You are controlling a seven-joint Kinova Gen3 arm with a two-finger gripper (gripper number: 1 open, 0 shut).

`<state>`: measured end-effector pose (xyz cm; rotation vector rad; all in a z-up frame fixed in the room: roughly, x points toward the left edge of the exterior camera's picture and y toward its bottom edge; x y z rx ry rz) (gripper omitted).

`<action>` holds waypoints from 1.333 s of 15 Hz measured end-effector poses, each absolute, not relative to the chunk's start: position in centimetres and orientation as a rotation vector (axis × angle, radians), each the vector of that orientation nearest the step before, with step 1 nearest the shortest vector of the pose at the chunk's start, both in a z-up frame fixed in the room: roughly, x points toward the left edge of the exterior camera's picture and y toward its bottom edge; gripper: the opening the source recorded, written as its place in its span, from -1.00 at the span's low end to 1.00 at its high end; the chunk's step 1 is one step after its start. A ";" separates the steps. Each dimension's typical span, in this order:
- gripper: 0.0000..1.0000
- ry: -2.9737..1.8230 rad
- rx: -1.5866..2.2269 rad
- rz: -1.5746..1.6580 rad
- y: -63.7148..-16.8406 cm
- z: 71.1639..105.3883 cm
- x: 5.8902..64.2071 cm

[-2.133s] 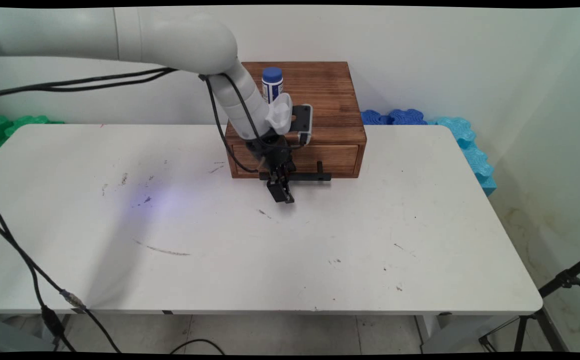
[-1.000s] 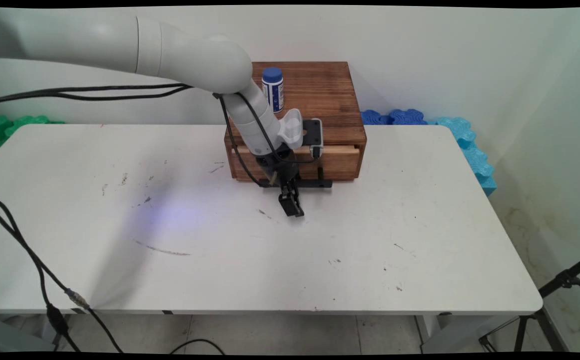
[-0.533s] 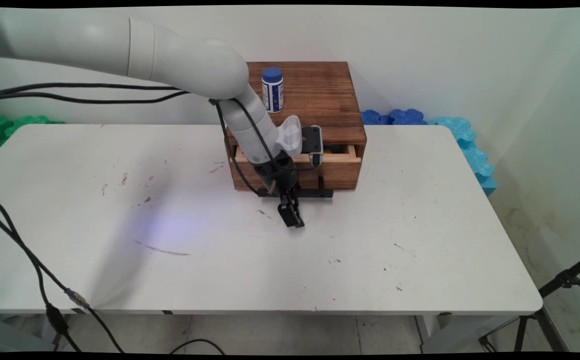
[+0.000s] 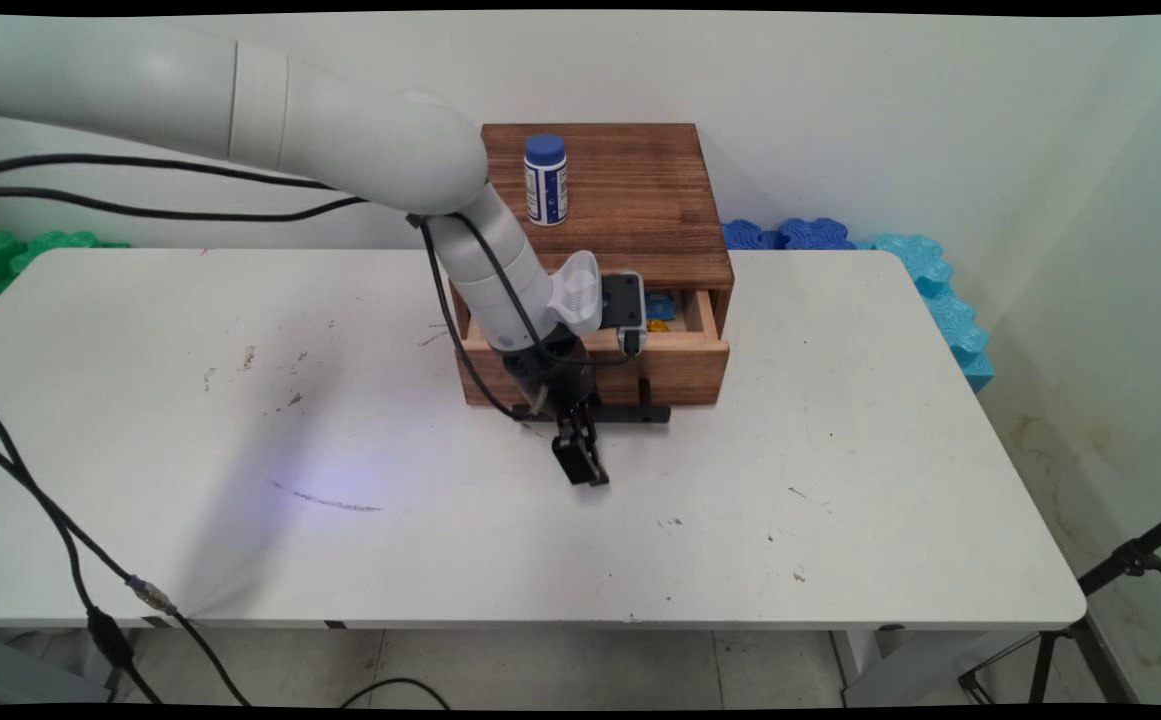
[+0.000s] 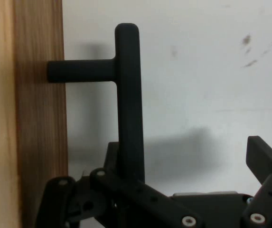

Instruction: Open the drawer

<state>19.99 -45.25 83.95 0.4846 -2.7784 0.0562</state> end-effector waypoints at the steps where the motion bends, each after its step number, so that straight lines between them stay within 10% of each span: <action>1: 1.00 -2.777 0.483 0.046 -44.8 84.0 19.8; 20: 1.00 -2.762 0.444 -0.020 -37.3 84.7 18.0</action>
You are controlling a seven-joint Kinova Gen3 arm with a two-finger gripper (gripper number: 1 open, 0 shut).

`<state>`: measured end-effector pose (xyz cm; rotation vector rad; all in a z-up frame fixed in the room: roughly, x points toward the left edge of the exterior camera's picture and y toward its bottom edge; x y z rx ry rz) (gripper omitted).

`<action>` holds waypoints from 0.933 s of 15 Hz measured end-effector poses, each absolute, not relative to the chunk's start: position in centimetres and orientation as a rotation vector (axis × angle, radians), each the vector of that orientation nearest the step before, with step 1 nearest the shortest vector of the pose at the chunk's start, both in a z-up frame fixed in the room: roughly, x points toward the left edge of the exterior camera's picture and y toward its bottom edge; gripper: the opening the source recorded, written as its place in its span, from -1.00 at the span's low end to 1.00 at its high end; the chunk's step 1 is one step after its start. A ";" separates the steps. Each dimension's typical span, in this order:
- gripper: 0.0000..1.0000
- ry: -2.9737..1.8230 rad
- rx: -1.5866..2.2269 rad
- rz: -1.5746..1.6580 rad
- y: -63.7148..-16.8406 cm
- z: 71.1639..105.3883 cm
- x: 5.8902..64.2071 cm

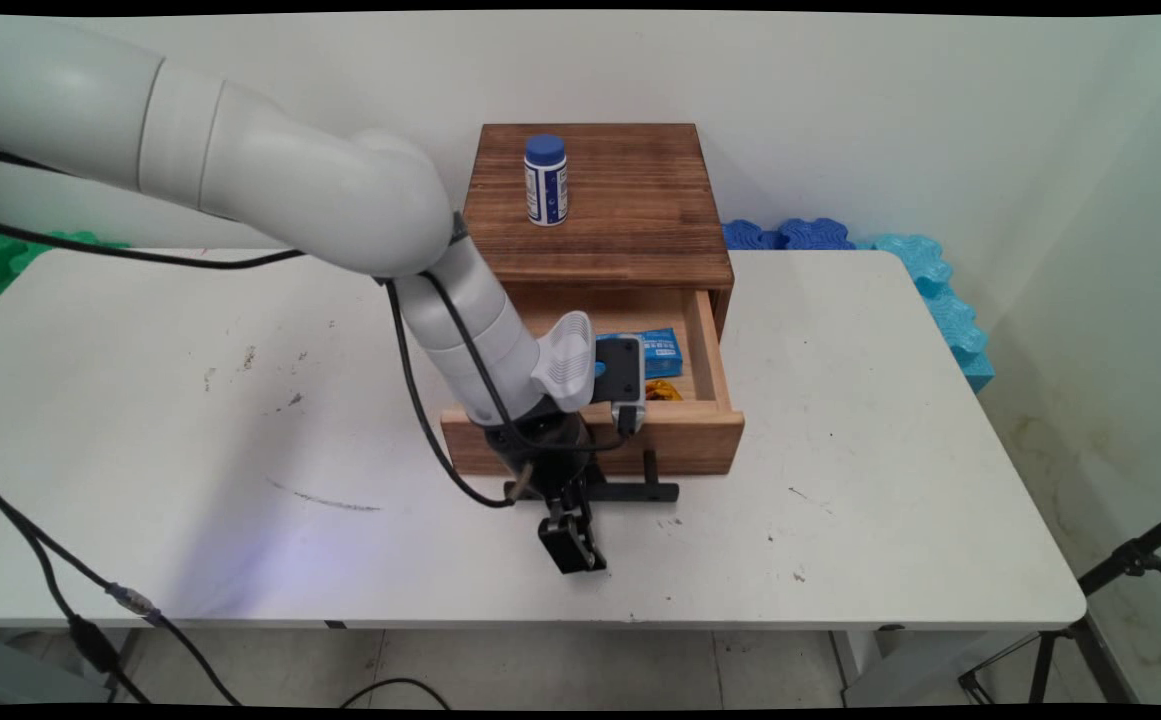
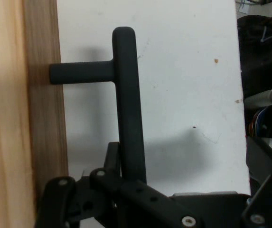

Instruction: Open the drawer

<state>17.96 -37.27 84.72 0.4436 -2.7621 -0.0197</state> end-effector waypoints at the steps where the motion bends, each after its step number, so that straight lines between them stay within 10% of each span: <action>1: 1.00 -2.763 0.445 -0.015 -36.9 84.7 17.9; 14: 1.00 -2.769 0.447 0.032 -31.8 84.9 16.6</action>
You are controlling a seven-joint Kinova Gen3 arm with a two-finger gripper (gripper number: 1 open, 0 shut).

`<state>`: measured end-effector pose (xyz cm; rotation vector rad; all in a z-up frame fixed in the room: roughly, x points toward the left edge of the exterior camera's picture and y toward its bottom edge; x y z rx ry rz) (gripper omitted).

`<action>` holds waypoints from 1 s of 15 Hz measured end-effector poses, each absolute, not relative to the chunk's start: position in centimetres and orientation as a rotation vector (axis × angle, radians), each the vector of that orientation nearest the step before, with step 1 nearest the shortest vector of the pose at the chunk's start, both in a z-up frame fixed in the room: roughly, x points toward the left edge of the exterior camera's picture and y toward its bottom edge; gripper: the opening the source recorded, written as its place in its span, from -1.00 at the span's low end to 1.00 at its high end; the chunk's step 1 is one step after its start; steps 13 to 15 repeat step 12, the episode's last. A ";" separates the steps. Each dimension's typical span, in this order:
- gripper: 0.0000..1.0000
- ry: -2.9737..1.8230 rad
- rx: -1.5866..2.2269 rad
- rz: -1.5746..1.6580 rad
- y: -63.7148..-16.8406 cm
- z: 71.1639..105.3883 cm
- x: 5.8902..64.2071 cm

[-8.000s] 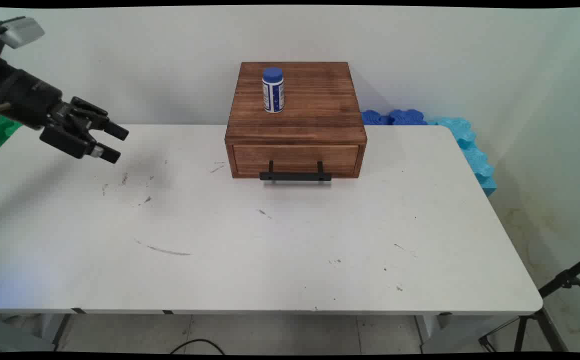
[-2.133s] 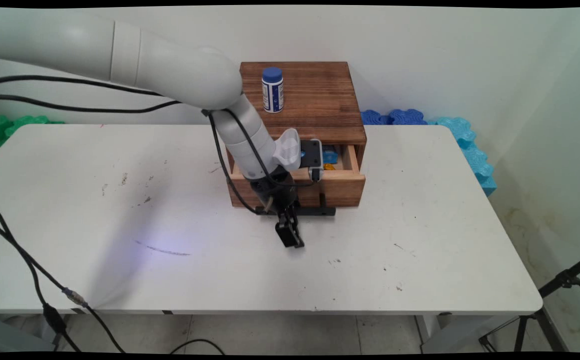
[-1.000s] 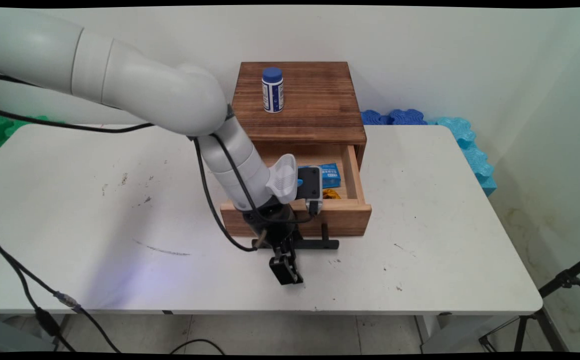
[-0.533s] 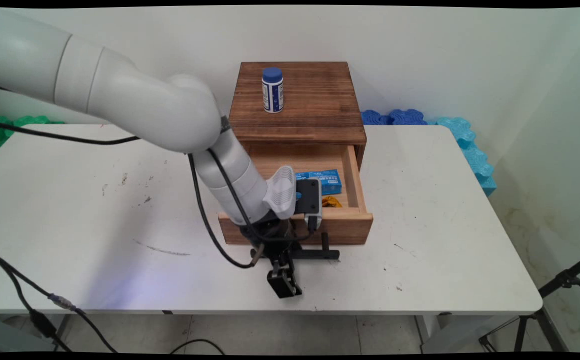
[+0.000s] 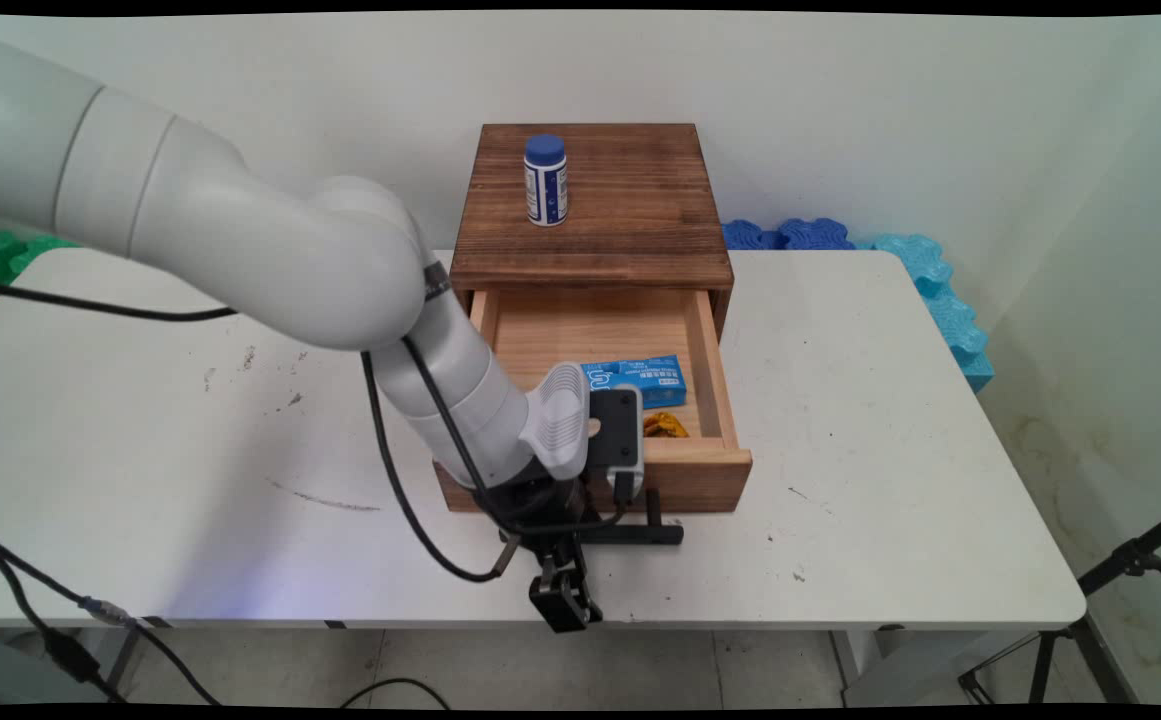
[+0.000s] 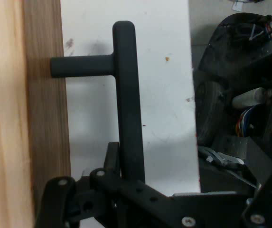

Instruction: Open the drawer

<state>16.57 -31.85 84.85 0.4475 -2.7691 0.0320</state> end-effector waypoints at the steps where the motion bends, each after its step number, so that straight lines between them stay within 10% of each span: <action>1: 1.00 -2.769 0.448 0.035 -31.4 84.9 16.5; 15: 1.00 -2.763 0.437 0.058 -27.8 85.0 16.2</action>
